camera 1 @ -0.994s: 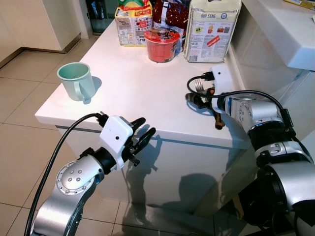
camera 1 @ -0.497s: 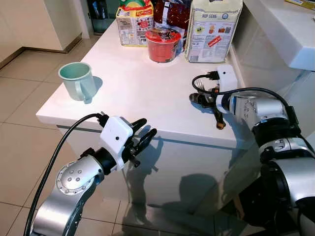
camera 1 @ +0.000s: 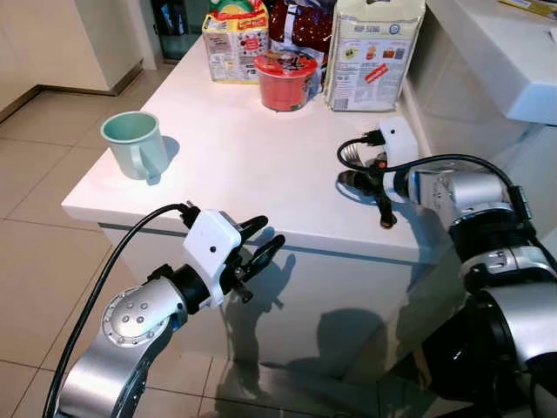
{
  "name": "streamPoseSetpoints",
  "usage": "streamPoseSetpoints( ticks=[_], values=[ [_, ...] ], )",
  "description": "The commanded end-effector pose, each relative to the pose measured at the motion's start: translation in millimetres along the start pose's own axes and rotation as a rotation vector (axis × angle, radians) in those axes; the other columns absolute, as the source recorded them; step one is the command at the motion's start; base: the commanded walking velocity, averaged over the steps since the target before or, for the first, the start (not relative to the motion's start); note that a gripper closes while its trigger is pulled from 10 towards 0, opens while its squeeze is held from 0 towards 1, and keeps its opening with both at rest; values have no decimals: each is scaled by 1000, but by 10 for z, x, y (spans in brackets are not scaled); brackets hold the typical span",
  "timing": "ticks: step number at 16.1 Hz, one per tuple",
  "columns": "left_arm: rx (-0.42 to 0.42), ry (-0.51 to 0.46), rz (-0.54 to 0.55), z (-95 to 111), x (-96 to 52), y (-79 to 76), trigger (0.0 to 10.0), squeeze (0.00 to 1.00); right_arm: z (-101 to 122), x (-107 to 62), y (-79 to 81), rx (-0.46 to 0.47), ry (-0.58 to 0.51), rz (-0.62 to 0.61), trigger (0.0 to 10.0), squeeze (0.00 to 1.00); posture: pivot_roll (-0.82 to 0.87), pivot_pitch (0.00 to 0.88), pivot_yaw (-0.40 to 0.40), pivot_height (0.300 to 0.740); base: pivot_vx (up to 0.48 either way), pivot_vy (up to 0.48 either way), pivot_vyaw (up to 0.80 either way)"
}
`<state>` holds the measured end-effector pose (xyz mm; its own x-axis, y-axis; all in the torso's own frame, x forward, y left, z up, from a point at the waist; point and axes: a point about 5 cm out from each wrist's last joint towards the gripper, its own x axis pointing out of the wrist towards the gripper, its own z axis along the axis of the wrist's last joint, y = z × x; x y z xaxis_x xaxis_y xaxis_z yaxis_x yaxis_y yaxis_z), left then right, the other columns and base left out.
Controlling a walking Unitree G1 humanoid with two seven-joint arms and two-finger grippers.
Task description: Setting the table
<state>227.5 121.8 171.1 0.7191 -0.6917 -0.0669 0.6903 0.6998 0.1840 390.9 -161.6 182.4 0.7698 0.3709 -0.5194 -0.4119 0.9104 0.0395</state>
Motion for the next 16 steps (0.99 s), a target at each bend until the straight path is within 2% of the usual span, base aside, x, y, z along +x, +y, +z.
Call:
streamPoseSetpoints(
  ticks=[1, 7, 16],
  values=[
    [12, -1, -20, 33, 7, -28, 10000, 0, -213, 23, -15, 29, 90, 17, 0, 0, 19, 52, -8, 740, 0, 0, 0],
    [15, 3, -19, 29, 4, -26, 10000, 0, -191, -37, -84, 33, 85, 23, 0, 0, 16, 52, -11, 740, 0, 0, 0],
    [27, -1, -3, 30, 15, -6, 10000, 0, -92, -61, -44, 11, 42, 53, 0, 0, 14, 45, -15, 740, 0, 0, 0]
  ],
)
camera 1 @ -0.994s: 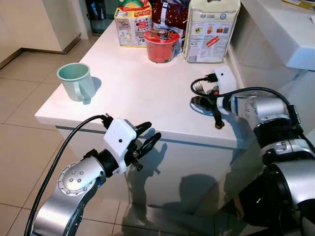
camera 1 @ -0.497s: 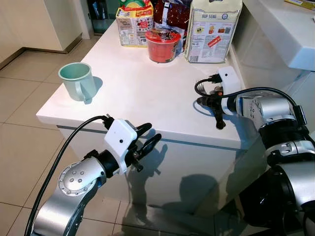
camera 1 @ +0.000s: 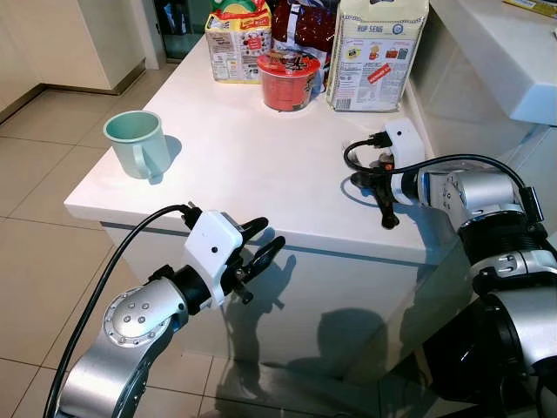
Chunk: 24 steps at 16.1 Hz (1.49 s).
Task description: Setting the table
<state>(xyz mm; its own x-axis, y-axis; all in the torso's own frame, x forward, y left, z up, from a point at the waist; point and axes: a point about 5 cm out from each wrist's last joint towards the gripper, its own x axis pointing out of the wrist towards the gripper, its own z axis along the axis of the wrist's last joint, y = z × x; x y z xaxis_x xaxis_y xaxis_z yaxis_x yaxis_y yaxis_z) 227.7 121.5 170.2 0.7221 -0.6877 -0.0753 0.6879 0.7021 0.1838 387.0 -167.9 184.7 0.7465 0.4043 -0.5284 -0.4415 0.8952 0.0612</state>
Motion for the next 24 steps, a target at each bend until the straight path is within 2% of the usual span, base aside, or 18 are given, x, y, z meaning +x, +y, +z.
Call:
streamPoseSetpoints(
  ticks=[1, 5, 6, 7, 10, 12, 13, 14, 15, 16, 17, 21, 24],
  values=[
    [32, -13, 1, 43, 11, 10, 10000, 0, -44, 1, 1, 15, 5, 14, 0, 0, 13, 44, -15, 740, 0, 0, 0],
    [46, -20, 19, 52, 29, 52, 10000, 0, 237, -57, 50, 27, -169, 54, 0, 0, 11, 36, -15, 740, 0, 0, 0],
    [46, -20, 20, 52, 31, 52, 10000, 0, 256, -63, 58, 30, -180, 59, 0, 0, 11, 35, -15, 740, 0, 0, 0],
    [50, -25, 26, 61, 38, 64, 10000, 0, 352, -88, 79, 66, -248, 81, 0, 0, 11, 31, -15, 740, 0, 0, 0],
    [55, -28, 34, 65, 42, 87, 10000, 0, 500, -140, 59, 106, -358, 83, 0, 0, 10, 28, -17, 740, 0, 0, 0],
    [57, -30, 38, 65, 49, 91, 10000, 0, 553, -176, 43, 91, -395, 79, 0, 0, 8, 24, -20, 740, 0, 0, 0],
    [57, -31, 40, 64, 54, 93, 10000, 0, 554, -182, 44, 70, -389, 74, 0, 0, 6, 23, -21, 740, 0, 0, 0],
    [58, -32, 40, 63, 59, 93, 10000, 0, 511, -169, 35, 3, -335, 40, 0, 0, 3, 21, -21, 740, 0, 0, 0],
    [57, -31, 32, 58, 64, 73, 10000, 0, 367, -154, 30, -68, -190, 26, 10000, 0, 0, 16, -23, 740, 0, 0, 0],
    [57, -29, 27, 55, 64, 60, 10000, 0, 299, -161, 36, -84, -133, 39, 10000, 98, -1, 14, -23, 740, 0, 0, 0],
    [46, -29, 18, 36, 68, 8, 10000, 0, 186, -206, 17, -82, -75, 39, 10000, 1000, -9, 0, -27, 740, 0, 0, 0],
    [30, -29, 8, 4, 84, -78, 10000, 0, 61, -196, -2, -23, -35, 61, 10000, 1000, -26, 0, -33, 740, 0, 0, 0],
    [26, -27, -10, -5, 114, -84, 10000, 0, 65, -161, -45, 35, -7, 42, 10000, 1000, -43, 0, -21, 740, 0, 0, 0]
  ],
)
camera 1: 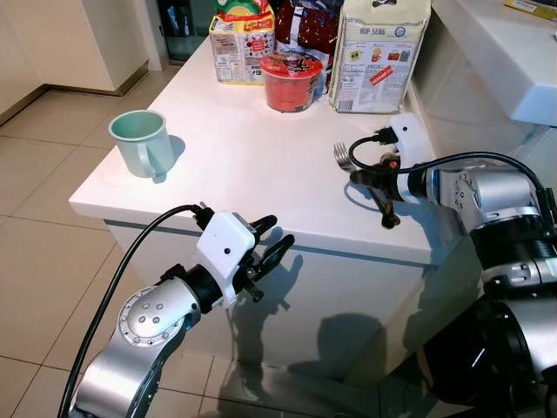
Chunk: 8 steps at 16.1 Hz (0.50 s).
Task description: Setting the table
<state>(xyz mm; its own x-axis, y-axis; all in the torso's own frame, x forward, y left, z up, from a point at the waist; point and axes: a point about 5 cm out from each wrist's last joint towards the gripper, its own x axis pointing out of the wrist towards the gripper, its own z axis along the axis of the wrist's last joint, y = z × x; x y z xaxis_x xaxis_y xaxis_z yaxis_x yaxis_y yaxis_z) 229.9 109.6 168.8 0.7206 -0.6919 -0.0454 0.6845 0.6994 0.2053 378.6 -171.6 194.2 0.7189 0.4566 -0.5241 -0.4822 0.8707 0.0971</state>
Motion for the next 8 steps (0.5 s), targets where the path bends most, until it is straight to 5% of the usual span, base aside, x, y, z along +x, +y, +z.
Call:
streamPoseSetpoints(
  ticks=[1, 4, 5, 8],
  values=[
    [4, 3, -16, -15, 20, -19, 10000, 0, 42, -34, -61, 29, -8, -22, 10000, 1000, -46, 0, -20, 740, 0, 0, 0],
    [3, 2, -22, -21, 29, -39, 10000, 0, 80, 7, -56, 53, -25, -29, 10000, 1000, -52, 0, -18, 740, 0, 0, 0],
    [3, 3, -23, -24, 23, -45, 10000, 0, 74, 47, -42, 59, -25, -30, 10000, 0, -50, 0, -19, 740, 0, 0, 0],
    [3, 5, -23, -30, 11, -48, 10000, 0, 35, 112, -26, 44, 11, -45, 10000, 0, -45, 0, -23, 740, 0, 0, 0]
  ],
)
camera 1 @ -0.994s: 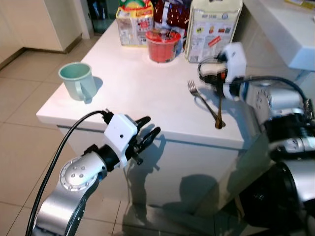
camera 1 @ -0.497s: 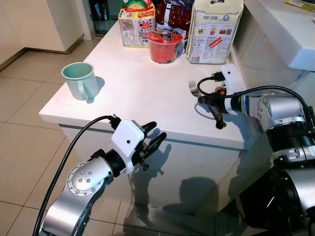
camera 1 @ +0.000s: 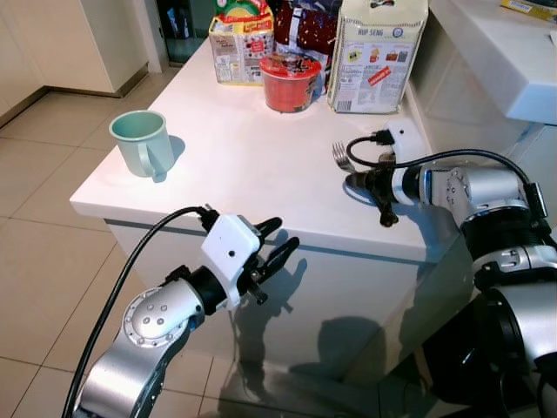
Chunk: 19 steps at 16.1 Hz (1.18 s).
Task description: Setting the table
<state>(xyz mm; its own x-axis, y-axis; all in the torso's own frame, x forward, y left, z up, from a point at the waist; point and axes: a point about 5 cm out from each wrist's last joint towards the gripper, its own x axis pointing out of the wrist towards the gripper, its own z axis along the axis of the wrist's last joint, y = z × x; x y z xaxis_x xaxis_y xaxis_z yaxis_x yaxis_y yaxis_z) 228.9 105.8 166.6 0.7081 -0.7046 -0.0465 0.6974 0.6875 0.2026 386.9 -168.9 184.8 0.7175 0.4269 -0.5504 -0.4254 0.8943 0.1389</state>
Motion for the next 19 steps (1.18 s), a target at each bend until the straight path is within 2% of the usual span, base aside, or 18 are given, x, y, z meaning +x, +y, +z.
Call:
streamPoseSetpoints(
  ticks=[1, 2, 3, 4, 13, 19],
  values=[
    [5, 8, -5, -18, -9, -9, 10000, 0, 57, -4, -8, -34, -4, -32, 7843, 0, -45, 0, -23, 740, 0, 0, 0],
    [6, 8, -4, -18, -9, -8, 10000, 0, 53, -2, -12, -35, 0, -36, 7843, 0, -45, 0, -23, 740, 0, 0, 0],
    [6, 9, -4, -21, -10, -8, 10000, 0, 39, 5, -30, -40, 6, -50, 1843, 0, -45, 0, -20, 740, 0, 0, 0],
    [7, 10, -5, -22, -9, -4, 10000, 0, 14, 16, -39, -49, 16, -55, 0, 0, -45, 0, -19, 740, 0, 0, 0],
    [6, 14, -8, -24, -11, -2, 10000, 0, -36, 46, -22, -20, 38, -11, 0, 0, -44, 0, -22, 740, 0, 0, 0],
    [10, 10, 3, -21, -10, 11, 10000, 0, -8, 30, -39, 68, -2, 13, 0, 0, -48, 0, -26, 740, 0, 0, 0]
  ],
)
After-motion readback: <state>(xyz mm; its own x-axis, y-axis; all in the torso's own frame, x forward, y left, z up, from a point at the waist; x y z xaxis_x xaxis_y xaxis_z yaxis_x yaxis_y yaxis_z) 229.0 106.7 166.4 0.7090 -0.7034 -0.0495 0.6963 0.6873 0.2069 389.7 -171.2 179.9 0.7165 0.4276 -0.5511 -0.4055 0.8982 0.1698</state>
